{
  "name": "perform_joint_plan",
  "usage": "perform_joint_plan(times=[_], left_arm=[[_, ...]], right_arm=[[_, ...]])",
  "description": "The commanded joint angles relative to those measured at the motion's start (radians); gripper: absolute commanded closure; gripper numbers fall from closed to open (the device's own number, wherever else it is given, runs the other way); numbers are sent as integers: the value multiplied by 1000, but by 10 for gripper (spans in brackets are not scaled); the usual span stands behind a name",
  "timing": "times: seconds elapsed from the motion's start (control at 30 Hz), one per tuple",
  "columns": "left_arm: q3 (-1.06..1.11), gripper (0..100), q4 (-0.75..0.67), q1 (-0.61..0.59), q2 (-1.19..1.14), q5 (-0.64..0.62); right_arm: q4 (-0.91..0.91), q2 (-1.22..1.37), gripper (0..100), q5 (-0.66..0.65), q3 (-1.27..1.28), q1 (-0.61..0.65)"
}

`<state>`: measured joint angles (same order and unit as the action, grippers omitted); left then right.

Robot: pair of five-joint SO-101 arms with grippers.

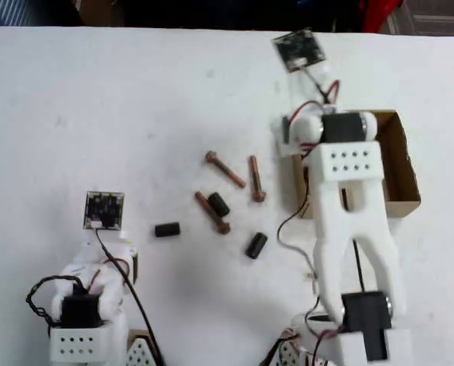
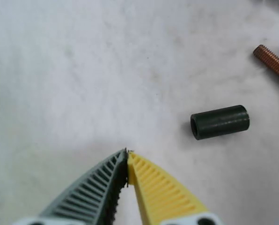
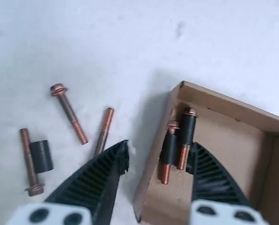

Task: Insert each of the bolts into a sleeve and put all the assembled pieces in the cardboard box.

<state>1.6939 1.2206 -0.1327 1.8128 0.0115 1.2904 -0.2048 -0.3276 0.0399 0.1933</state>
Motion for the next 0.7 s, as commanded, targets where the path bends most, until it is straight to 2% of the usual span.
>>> perform_joint_plan(times=[0.0,0.17,0.3,0.47,0.67], left_arm=[[0,977,-3,-2,8,6],[0,977,-3,-4,8,6],[0,977,-3,-5,8,6],[0,977,-3,-5,8,6],[0,977,-3,-2,8,6]], right_arm=[[82,-96,816,-3,-43,94],[166,-170,817,-3,-31,208],[154,-231,817,-3,74,280],[24,-331,817,-3,295,329],[-236,-404,818,-11,589,335]])
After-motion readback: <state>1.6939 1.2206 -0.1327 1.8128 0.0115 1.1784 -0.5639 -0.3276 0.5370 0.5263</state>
